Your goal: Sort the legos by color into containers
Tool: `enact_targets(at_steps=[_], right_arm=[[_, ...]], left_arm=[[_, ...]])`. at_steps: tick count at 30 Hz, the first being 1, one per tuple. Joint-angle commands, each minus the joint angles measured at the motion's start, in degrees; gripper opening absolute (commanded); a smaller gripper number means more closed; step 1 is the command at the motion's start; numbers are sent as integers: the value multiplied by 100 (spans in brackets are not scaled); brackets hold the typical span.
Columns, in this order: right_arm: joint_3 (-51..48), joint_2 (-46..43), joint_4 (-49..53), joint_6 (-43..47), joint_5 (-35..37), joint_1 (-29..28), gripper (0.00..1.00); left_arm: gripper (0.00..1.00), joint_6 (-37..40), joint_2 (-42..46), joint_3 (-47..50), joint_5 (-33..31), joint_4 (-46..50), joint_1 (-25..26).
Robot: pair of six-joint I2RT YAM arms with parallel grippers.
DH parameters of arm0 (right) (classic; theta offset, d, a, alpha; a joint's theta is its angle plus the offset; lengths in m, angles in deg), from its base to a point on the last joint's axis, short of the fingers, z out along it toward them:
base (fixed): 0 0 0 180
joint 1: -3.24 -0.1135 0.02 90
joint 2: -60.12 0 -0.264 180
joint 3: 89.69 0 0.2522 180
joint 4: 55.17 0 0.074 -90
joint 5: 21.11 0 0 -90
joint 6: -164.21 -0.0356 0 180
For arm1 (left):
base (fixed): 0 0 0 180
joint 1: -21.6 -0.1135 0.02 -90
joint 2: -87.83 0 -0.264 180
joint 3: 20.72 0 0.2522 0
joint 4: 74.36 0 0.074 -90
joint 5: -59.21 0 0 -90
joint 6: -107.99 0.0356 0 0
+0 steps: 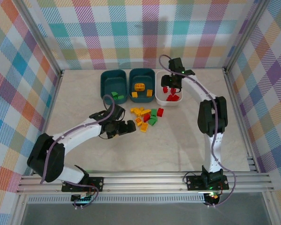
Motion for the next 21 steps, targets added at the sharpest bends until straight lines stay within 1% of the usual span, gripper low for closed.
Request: enact_targets(at_steps=[1, 3, 6, 8, 10, 13, 16, 19, 21], right_arm=[[-842, -1214, -382, -260, -163, -45, 65], [-1821, -1929, -937, -503, -243, -163, 65], [-3357, -2908, -1672, -759, -45, -516, 66], [-4136, -3375, -1983, -878, 130, -715, 66], [-4840, -3751, -2227, -948, 283, -875, 66], [-5692, -4193, -2557, -923, 574, -1103, 65], [-6454, -4470, -3105, -978, 854, -1251, 65], [-6588, -4661, -3106, -1044, 1017, -1254, 65], [-6662, -4767, -3182, -1078, 1188, -1254, 66]], left_arm=[[98, 265, -293, -404, -393, 225, 137], [97, 290, -530, -655, -445, 221, 149], [95, 117, -939, -1083, -575, 260, 160], [93, -145, -1232, -1384, -676, 337, 160], [91, -409, -1575, -1730, -613, 355, 158], [89, -888, -1958, -2051, -478, 203, 160], [88, -1533, -2258, -2256, -418, 25, 156], [85, -2125, -2548, -2436, -338, -25, 184], [82, -2379, -2676, -2499, -465, 34, 204]])
